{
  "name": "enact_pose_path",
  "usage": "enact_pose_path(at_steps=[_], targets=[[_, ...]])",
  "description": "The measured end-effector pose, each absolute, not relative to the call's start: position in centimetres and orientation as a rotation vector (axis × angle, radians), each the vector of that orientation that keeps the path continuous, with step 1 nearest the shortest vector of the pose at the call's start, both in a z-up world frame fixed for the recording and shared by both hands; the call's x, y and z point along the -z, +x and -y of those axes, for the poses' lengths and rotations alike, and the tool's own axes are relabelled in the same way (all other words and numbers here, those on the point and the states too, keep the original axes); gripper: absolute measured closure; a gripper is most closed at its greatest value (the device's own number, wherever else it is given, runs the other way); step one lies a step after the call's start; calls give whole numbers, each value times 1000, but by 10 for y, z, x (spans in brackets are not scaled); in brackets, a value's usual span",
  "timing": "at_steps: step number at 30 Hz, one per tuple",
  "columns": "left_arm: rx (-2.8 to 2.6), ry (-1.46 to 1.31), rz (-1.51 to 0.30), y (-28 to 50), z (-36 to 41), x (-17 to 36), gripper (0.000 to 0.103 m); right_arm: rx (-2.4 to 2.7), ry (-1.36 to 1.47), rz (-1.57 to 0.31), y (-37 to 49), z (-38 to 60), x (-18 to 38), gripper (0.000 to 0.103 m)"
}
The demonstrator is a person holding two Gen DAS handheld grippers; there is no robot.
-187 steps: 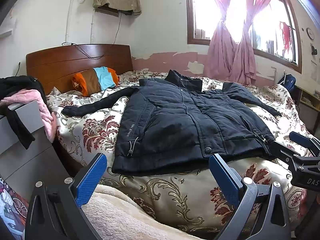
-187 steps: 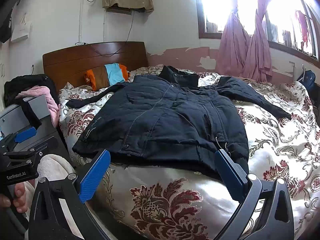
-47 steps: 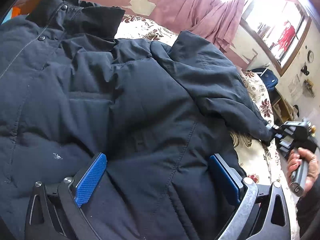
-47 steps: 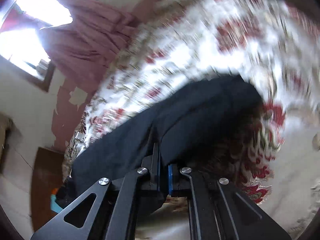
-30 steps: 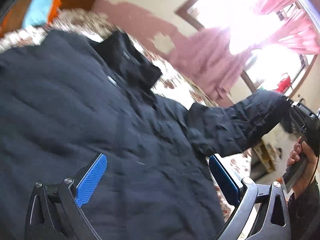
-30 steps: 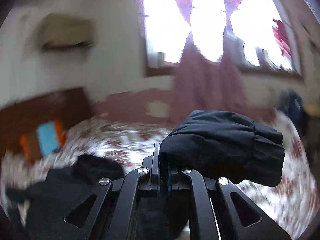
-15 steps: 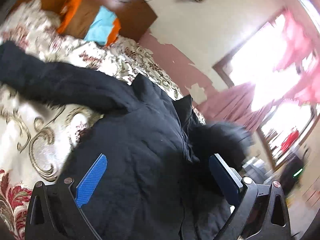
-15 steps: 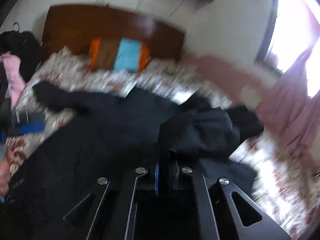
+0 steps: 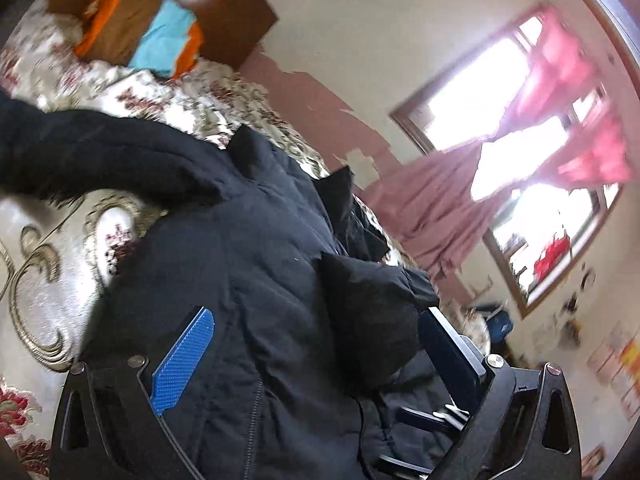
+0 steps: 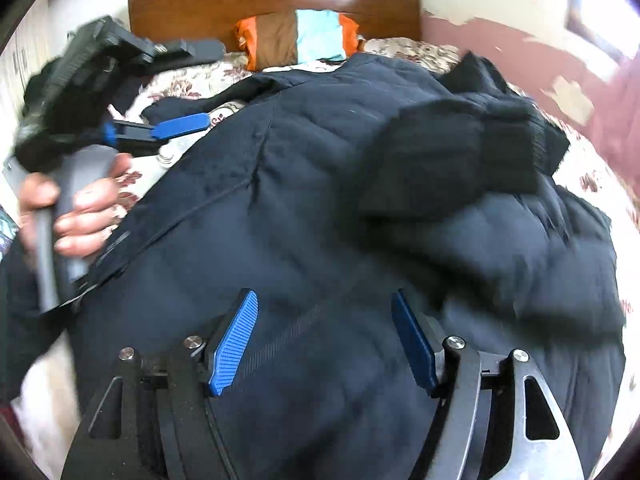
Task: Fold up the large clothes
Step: 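Carry the held sleeve across the jacket body with the right gripper and release, then grasp the other sleeve with the left gripper and lift it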
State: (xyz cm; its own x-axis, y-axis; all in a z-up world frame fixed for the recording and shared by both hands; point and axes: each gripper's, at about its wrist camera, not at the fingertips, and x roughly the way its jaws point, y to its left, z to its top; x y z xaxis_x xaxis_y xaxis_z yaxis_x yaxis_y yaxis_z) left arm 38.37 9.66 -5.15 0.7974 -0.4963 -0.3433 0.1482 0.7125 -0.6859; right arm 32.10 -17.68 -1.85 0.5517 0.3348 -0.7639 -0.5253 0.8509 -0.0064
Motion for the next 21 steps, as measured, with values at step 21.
enact_pose_path(at_steps=[21], targets=[[304,165,-592,411,143,20,1,-121,-35,-799,273,341,20,35]])
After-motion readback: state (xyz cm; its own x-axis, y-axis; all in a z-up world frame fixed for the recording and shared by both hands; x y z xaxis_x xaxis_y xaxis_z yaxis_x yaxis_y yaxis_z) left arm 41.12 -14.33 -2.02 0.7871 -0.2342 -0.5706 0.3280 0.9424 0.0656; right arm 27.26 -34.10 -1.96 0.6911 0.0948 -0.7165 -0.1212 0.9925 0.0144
